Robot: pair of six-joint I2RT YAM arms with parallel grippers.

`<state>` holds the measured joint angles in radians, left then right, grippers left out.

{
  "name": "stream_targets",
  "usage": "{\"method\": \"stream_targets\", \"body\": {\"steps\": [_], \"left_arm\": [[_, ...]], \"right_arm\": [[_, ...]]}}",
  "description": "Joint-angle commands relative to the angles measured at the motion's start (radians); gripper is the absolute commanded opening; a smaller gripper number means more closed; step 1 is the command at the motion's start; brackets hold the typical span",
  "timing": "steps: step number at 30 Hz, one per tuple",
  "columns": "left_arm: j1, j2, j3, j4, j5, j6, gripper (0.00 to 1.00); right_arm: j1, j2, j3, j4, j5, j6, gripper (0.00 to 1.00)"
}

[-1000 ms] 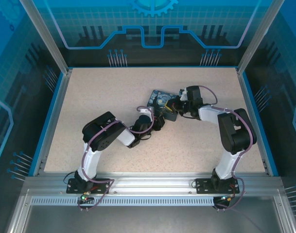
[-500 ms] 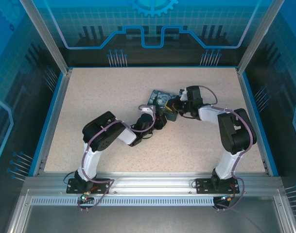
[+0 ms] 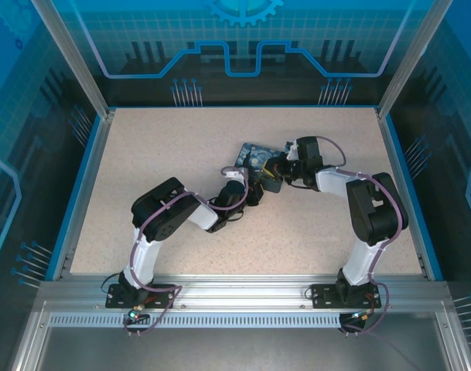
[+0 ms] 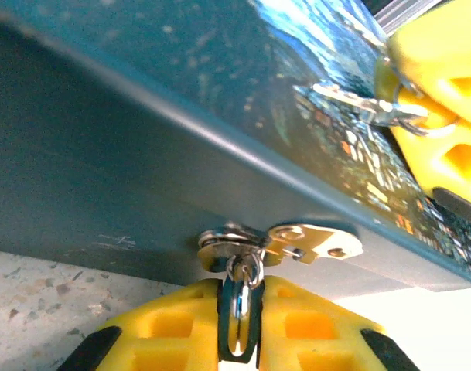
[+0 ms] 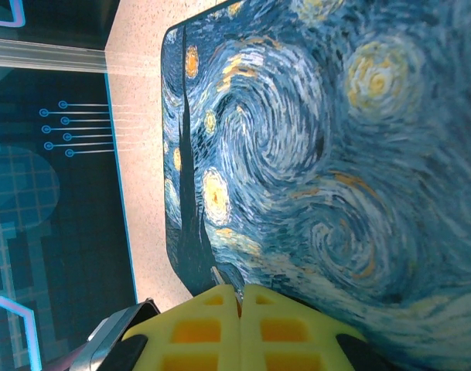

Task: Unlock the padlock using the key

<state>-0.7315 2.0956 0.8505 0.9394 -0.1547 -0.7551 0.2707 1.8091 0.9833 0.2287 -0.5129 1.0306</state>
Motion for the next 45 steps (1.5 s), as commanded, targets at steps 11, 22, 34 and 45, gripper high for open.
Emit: {"method": "stream_targets", "body": {"steps": [11,22,34,45], "left_arm": [[0.068,-0.162,-0.025,-0.176,0.242,-0.185,0.0],[0.145,-0.269,-0.002,-0.336,0.413,-0.384,0.0],[0.176,-0.291,-0.003,-0.274,0.511,-0.543,0.0],[0.193,-0.271,-0.019,-0.059,0.58,-0.708,0.0]], "right_arm": [[0.002,0.041,0.037,-0.019,-0.026,0.011,0.0],[-0.068,-0.109,0.139,-0.059,-0.068,0.015,0.0],[-0.02,-0.493,-0.197,-0.034,-0.062,0.013,0.0],[0.041,-0.749,-0.472,-0.025,0.024,0.017,0.0]]}}
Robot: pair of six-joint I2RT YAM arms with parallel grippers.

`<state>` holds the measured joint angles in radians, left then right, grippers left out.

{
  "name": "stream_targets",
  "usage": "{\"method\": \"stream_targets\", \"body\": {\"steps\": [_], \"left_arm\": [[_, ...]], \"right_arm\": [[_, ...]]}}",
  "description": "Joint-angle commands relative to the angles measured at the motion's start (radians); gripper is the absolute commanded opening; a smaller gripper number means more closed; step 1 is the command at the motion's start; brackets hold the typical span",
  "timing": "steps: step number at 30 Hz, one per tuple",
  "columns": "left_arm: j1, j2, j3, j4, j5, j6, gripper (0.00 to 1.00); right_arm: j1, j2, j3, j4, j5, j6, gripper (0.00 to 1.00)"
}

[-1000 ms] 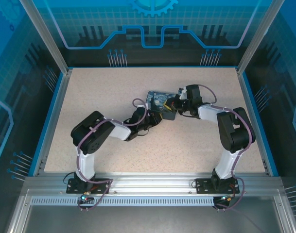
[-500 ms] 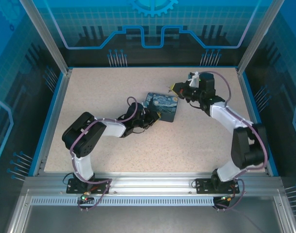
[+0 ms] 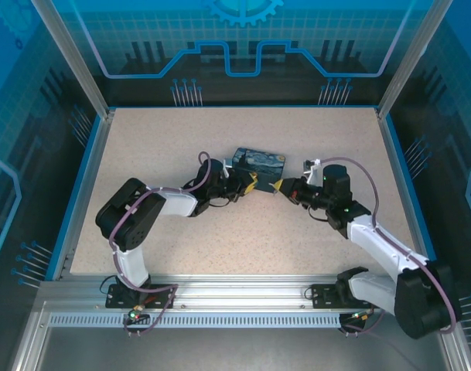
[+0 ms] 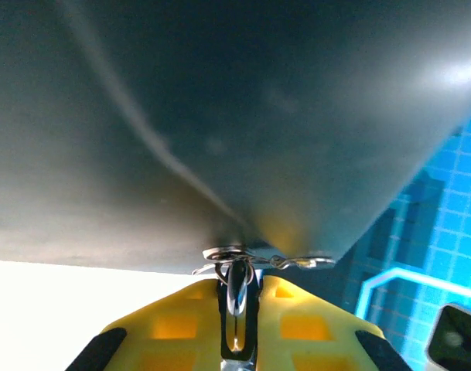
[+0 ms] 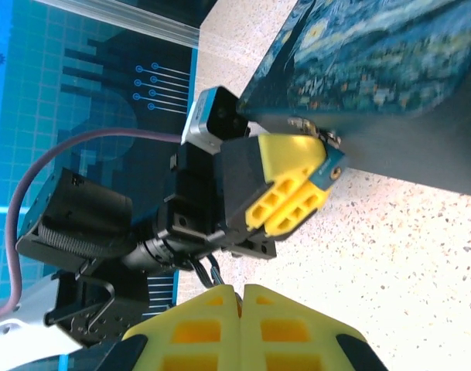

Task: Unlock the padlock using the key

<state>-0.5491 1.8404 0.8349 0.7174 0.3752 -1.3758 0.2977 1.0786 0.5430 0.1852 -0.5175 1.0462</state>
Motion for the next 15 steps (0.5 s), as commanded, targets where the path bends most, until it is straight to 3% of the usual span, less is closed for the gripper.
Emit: {"method": "stream_targets", "body": {"steps": [1,8,15], "left_arm": [[0.011,-0.011,-0.006,0.186,0.05,-0.102,0.0],[0.013,-0.005,-0.045,0.346,0.02,-0.179,0.0],[0.012,0.012,-0.061,0.448,0.021,-0.22,0.0]], "right_arm": [[0.016,-0.015,-0.045,0.034,0.03,0.009,0.0],[0.03,0.039,-0.092,0.171,0.052,0.113,0.0],[0.047,0.059,-0.047,0.18,0.078,0.151,0.0]]}}
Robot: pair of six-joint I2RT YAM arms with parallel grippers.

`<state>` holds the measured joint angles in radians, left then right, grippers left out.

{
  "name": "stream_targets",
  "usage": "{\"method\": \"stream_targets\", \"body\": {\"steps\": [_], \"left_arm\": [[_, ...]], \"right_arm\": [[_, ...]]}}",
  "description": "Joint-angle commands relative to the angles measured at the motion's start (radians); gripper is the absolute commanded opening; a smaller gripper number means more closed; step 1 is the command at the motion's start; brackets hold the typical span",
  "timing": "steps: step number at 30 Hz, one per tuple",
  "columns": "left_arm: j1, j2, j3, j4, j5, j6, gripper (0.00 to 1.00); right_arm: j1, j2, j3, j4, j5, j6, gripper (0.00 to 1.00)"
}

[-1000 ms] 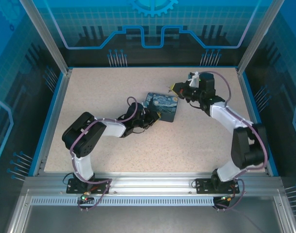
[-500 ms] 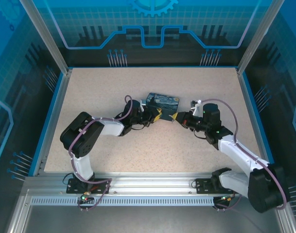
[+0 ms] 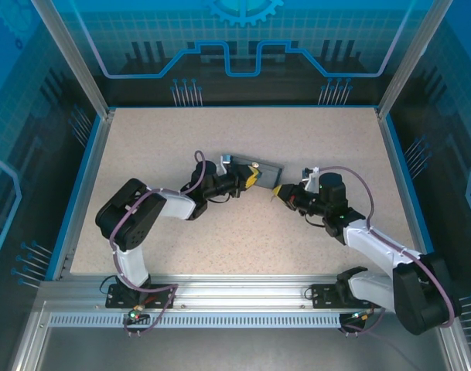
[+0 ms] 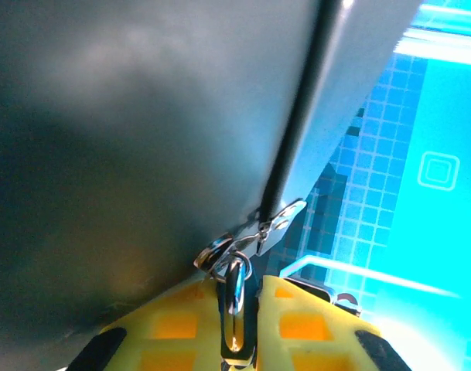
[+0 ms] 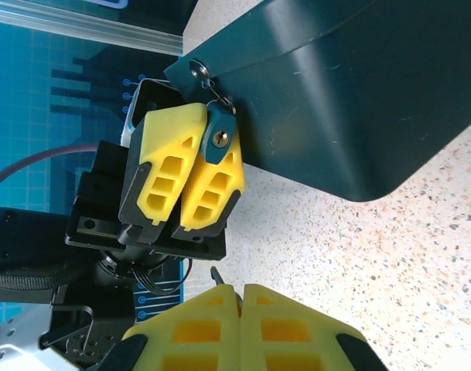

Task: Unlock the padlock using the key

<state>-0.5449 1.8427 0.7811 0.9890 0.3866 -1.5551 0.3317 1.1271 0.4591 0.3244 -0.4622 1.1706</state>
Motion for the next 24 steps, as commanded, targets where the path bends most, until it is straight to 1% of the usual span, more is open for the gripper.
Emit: {"method": "stream_targets", "body": {"steps": [1,7,13,17,24], "left_arm": [[0.008,0.016,-0.008,0.192,0.011,-0.051,0.0],[0.008,0.049,-0.014,0.272,0.02,-0.08,0.0],[0.01,0.051,-0.03,0.275,0.02,-0.074,0.0],[0.01,0.068,-0.032,0.314,0.02,-0.089,0.0],[0.01,0.075,-0.031,0.327,0.021,-0.092,0.0]], "right_arm": [[0.013,0.014,0.04,0.039,0.026,0.031,0.0],[0.017,0.078,0.066,0.082,0.02,0.081,0.0],[0.022,0.112,0.076,0.117,0.027,0.097,0.0],[0.023,0.131,0.081,0.128,0.035,0.103,0.0],[0.024,0.186,0.09,0.182,0.041,0.149,0.0]]}}
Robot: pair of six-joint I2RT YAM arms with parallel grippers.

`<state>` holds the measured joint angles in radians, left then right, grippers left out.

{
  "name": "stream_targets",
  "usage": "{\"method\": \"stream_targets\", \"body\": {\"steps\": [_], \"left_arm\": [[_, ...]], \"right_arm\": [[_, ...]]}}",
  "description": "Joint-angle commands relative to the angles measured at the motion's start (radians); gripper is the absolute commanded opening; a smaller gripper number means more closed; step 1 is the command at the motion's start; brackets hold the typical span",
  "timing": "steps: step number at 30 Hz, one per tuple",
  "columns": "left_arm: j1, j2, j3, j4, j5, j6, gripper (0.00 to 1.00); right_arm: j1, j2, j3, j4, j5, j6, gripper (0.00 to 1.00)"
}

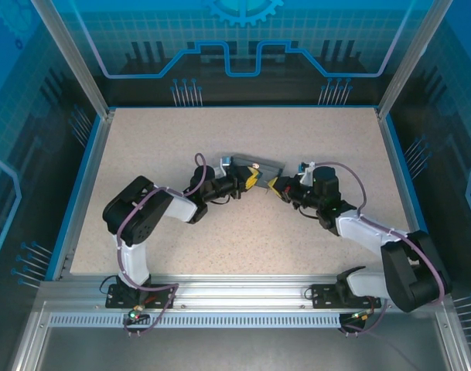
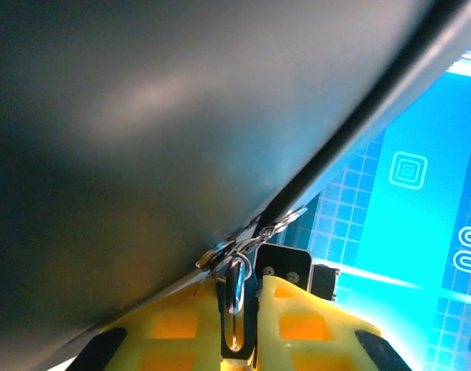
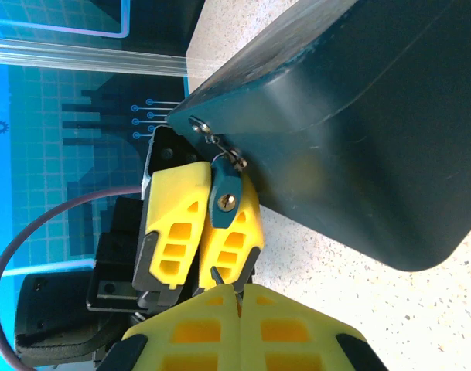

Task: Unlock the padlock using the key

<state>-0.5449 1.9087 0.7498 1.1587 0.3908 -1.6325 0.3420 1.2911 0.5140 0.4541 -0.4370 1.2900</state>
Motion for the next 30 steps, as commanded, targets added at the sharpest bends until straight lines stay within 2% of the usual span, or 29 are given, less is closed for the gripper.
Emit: {"method": "stream_targets", "body": {"steps": [1,12,30], "left_arm": [[0.01,0.009,-0.001,0.157,0.016,-0.014,0.0],[0.01,0.013,-0.004,0.154,0.013,-0.009,0.0],[0.01,0.01,0.001,0.151,0.013,-0.009,0.0]], "right_arm": [[0.014,0.029,0.035,0.061,0.017,0.036,0.0],[0.022,0.083,0.044,0.105,0.059,0.094,0.0],[0.043,0.132,0.069,0.122,0.075,0.103,0.0]]}}
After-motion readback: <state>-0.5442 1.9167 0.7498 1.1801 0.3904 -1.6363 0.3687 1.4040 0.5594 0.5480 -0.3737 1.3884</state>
